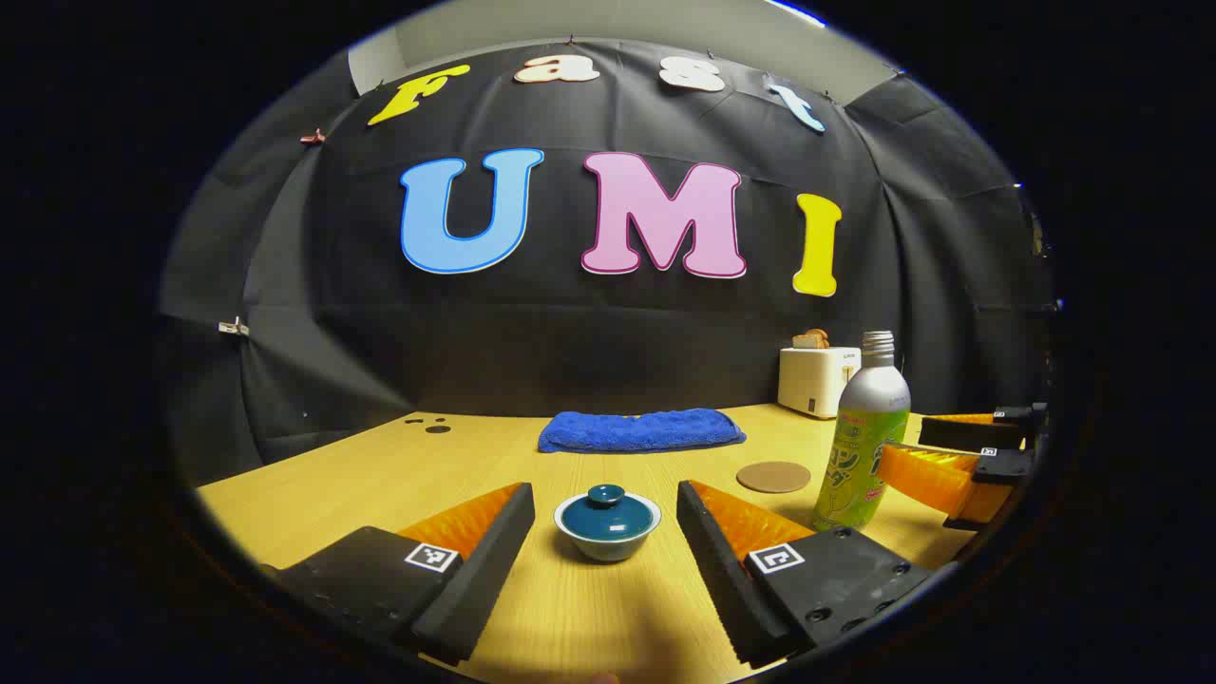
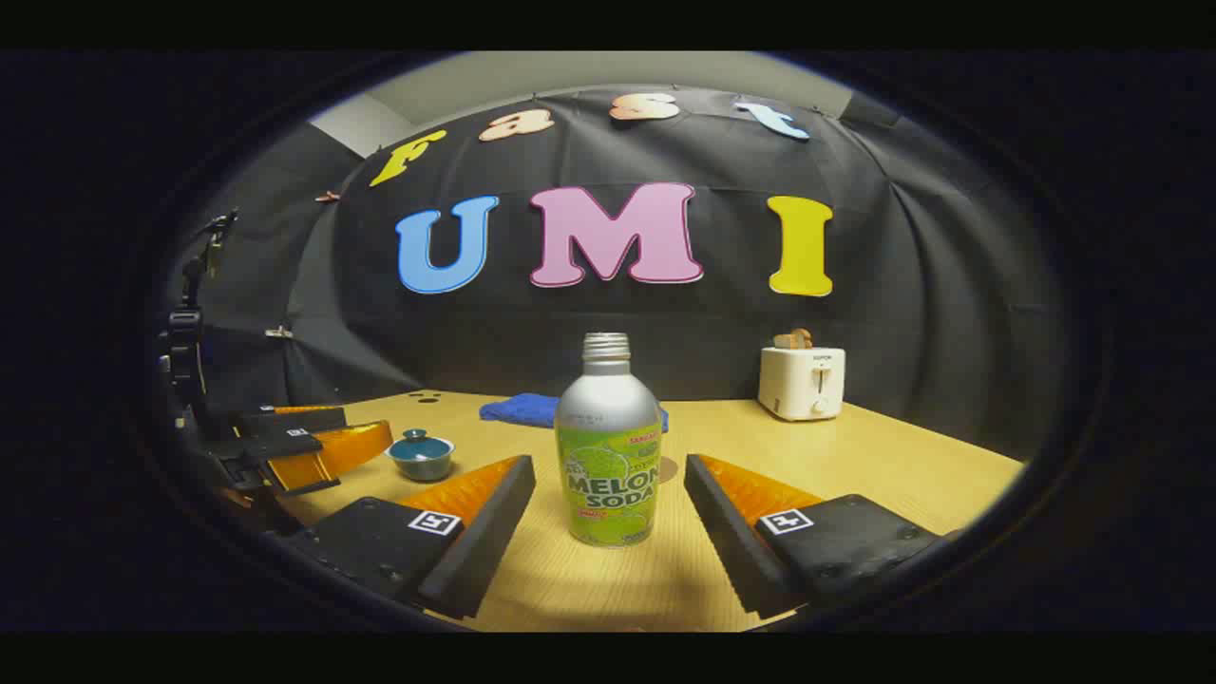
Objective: Open the teacup lid with one hand, grasp the water bottle and pour water into the teacup with the other hand; after pouring, place the water bottle on the coaster and then close the teacup lid.
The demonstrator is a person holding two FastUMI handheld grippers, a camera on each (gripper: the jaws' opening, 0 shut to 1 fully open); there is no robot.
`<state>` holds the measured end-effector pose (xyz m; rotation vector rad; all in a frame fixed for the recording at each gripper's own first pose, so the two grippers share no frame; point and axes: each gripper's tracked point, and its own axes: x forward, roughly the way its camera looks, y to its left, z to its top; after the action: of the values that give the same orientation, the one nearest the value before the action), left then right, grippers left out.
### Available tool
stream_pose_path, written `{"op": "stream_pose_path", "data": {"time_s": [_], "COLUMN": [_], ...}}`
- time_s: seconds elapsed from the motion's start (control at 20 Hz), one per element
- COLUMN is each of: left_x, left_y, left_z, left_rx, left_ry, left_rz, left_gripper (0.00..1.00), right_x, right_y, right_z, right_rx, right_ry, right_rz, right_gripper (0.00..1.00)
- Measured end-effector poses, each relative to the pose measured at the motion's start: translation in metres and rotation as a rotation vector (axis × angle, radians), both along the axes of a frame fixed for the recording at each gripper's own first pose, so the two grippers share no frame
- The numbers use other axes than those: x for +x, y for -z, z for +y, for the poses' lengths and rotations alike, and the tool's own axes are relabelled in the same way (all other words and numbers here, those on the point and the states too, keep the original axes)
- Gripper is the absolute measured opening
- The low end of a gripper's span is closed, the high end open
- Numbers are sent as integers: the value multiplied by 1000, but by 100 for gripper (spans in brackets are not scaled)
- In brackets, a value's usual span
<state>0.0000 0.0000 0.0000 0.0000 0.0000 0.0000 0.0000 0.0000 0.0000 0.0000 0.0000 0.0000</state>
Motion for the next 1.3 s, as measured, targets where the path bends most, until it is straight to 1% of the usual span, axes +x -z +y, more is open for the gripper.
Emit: {"op": "stream_pose_path", "data": {"time_s": [0.95, 1.05, 1.1, 1.15, 1.2, 1.3], "left_x": [-1, 0, 1, 2, 6, 17], "left_y": [0, 1, 0, 0, -1, 1], "left_z": [2, 1, 0, -1, -2, 4], "left_rx": [1, 2, 3, 3, 3, 5], "left_ry": [-4, 5, 11, 24, 35, 27], "left_rz": [1, 0, -1, -2, -1, 7], "left_gripper": [95, 95, 92, 95, 95, 95], "right_x": [0, 0, 0, 0, 0, 0], "right_y": [0, 0, 0, 0, 0, 0], "right_z": [0, 0, 0, 0, 0, -1], "right_rx": [-1, 0, -1, 0, 0, 0], "right_ry": [-4, -4, -5, -5, -5, -2], "right_rz": [-1, -1, -1, 0, 0, 1], "right_gripper": [98, 98, 98, 98, 96, 98]}}
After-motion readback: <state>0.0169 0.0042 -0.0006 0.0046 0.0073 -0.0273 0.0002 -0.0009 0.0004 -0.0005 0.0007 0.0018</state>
